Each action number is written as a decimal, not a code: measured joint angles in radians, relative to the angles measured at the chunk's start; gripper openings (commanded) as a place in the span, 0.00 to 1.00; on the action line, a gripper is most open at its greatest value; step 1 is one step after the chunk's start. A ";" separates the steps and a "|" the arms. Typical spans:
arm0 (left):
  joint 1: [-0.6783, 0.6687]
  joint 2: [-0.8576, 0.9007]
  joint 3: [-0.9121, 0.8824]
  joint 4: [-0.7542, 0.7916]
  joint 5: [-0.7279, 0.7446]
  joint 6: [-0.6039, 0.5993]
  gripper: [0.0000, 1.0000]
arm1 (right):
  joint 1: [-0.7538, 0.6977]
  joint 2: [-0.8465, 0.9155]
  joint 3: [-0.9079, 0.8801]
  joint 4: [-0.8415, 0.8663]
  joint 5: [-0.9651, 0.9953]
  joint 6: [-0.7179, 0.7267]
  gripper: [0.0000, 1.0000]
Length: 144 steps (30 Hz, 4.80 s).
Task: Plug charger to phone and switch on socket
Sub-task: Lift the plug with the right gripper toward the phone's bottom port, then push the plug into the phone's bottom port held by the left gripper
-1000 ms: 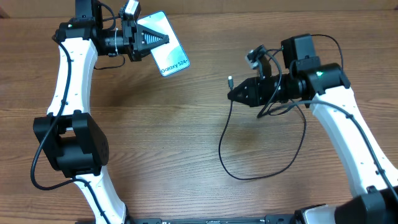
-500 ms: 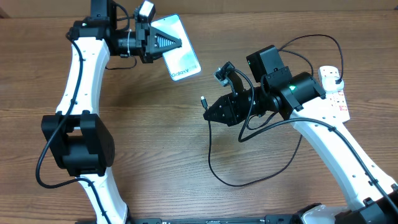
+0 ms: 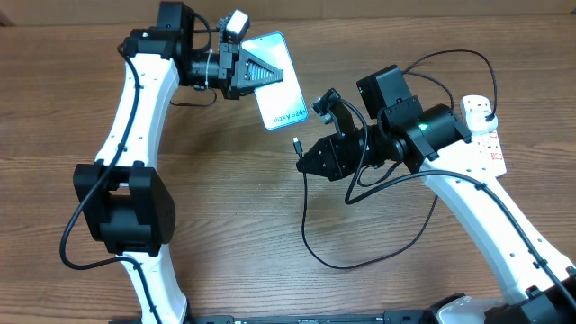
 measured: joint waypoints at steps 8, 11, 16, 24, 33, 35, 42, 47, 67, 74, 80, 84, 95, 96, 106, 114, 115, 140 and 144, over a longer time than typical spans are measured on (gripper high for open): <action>-0.019 0.000 0.000 -0.029 -0.021 0.025 0.04 | 0.000 0.000 0.000 0.061 0.008 0.029 0.04; -0.021 0.000 0.000 -0.029 -0.022 0.026 0.04 | 0.000 0.000 0.000 0.075 0.010 0.045 0.04; -0.019 0.000 0.000 -0.029 -0.021 0.026 0.04 | 0.001 0.000 0.000 0.091 0.006 0.074 0.04; -0.018 0.000 0.000 -0.024 -0.003 0.026 0.04 | 0.003 0.000 0.000 0.119 -0.023 0.113 0.04; -0.018 0.000 0.000 -0.022 0.029 0.026 0.04 | 0.003 0.000 0.000 0.125 -0.031 0.128 0.04; -0.018 0.000 0.000 -0.022 0.031 0.026 0.04 | 0.003 0.000 0.000 0.121 -0.031 0.128 0.04; -0.021 0.000 0.000 -0.023 0.032 0.026 0.04 | 0.002 0.000 0.000 0.110 -0.030 0.126 0.04; -0.021 0.000 0.000 -0.023 0.032 0.026 0.04 | 0.002 0.000 0.000 0.110 -0.030 0.123 0.04; -0.021 0.000 0.000 -0.021 0.032 0.026 0.04 | 0.008 0.000 0.000 0.110 -0.034 0.112 0.04; -0.021 0.000 0.000 -0.022 0.032 0.026 0.04 | 0.032 0.000 0.000 0.114 -0.035 0.112 0.04; -0.021 0.000 0.000 -0.022 0.032 0.026 0.04 | 0.023 0.000 0.000 0.121 -0.034 0.112 0.04; -0.021 0.000 0.000 -0.021 0.033 0.026 0.04 | 0.000 0.000 0.000 0.109 -0.035 0.111 0.04; -0.021 0.000 0.000 -0.019 0.033 0.026 0.04 | -0.019 0.000 0.000 0.095 -0.047 0.070 0.04; -0.021 0.000 0.000 -0.019 0.033 0.026 0.04 | -0.019 0.000 0.000 0.095 -0.048 0.068 0.04; -0.021 0.000 0.000 -0.019 0.033 0.026 0.04 | -0.018 0.000 0.000 0.095 -0.057 0.055 0.04; -0.021 0.000 0.000 -0.019 0.033 0.026 0.04 | -0.010 0.000 0.000 0.092 -0.058 0.053 0.04; -0.021 0.000 0.000 -0.019 0.033 0.026 0.04 | -0.011 0.000 0.000 0.087 -0.058 0.052 0.04; -0.040 0.000 0.000 -0.001 0.033 0.025 0.04 | -0.010 0.000 0.000 0.085 -0.065 0.053 0.04; -0.040 0.000 0.000 -0.001 0.033 0.026 0.04 | -0.010 0.000 0.000 0.085 -0.065 0.052 0.04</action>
